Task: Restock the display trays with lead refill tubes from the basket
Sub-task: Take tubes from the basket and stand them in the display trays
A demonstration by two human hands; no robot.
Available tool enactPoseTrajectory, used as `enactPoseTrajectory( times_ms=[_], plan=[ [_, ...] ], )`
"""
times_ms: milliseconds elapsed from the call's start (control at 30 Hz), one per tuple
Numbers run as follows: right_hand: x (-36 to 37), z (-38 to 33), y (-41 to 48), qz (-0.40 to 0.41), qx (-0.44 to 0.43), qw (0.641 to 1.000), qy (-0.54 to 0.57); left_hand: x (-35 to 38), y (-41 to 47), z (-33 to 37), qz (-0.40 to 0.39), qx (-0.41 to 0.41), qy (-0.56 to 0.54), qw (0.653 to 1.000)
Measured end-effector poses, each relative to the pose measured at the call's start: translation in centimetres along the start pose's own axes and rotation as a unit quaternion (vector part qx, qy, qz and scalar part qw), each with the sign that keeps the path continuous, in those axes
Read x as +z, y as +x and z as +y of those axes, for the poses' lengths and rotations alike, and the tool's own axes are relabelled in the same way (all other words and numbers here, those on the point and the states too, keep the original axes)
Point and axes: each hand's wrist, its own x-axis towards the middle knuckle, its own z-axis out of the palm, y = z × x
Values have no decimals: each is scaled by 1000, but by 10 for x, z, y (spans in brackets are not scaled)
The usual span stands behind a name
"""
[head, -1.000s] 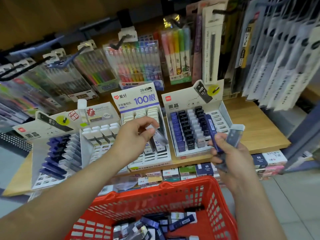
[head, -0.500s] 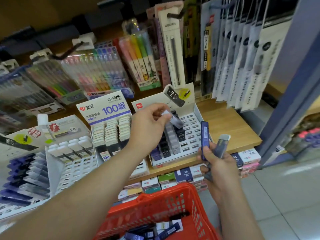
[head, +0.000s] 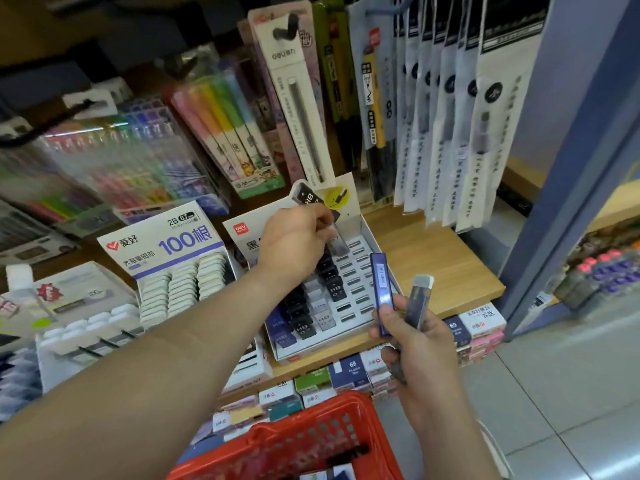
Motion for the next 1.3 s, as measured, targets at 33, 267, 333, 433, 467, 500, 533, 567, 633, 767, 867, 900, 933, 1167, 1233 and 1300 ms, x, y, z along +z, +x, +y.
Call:
enactPoseTrajectory(
  times_ms=[33, 267, 333, 433, 467, 500, 533, 567, 633, 767, 867, 900, 933, 1167, 1233, 1300],
  plan=[
    [0, 0, 0, -2, 2, 1000, 4, -1, 1, -1, -4, 6, 8, 1000],
    [-2, -3, -5, -16, 9, 1000, 3, -7, 1, 1, -1, 35, 55, 998],
    [-3, -2, -4, -14, 8, 1000, -1, -8, 2, 1, 0, 28, 61, 998],
    [-6, -1, -2, -5, 11, 1000, -1, -8, 0, 2, -1, 18, 57, 998],
    [-6, -1, -2, -6, 12, 1000, -1, -8, 0, 2, -5, 21, 59, 998],
    [-6, -1, -2, -7, 12, 1000, -2, -8, 0, 2, -8, 25, 62, 998],
    [-5, -1, -2, -7, 11, 1000, -1, -8, 0, 2, -9, 32, 64, 997],
    [-5, -1, -3, -8, 9, 1000, -1, -7, 1, 2, -6, 41, 66, 997],
    [-4, -1, -3, -9, 7, 1000, -3, -5, 1, 2, 3, 56, 71, 996],
    [-3, -1, -2, -1, 13, 1000, -3, 0, 4, 4, 1, 86, 93, 992],
    [-4, -1, 0, 20, 19, 1000, 6, 3, 9, 2, -5, 110, 120, 987],
    [-5, 0, 0, 25, 21, 999, 10, 4, 10, 2, -6, 114, 132, 985],
    [-5, 0, 1, 28, 22, 999, 12, 4, 11, 1, -7, 117, 144, 983],
    [-4, 3, -1, 15, 26, 1000, 4, 3, 1, 0, 18, 96, 128, 987],
    [-2, 5, -2, 7, 29, 1000, -3, 2, 0, 2, 41, 70, 87, 993],
    [-1, 6, -2, 2, 31, 999, -9, 1, 1, 4, 48, 57, 61, 995]
  ],
)
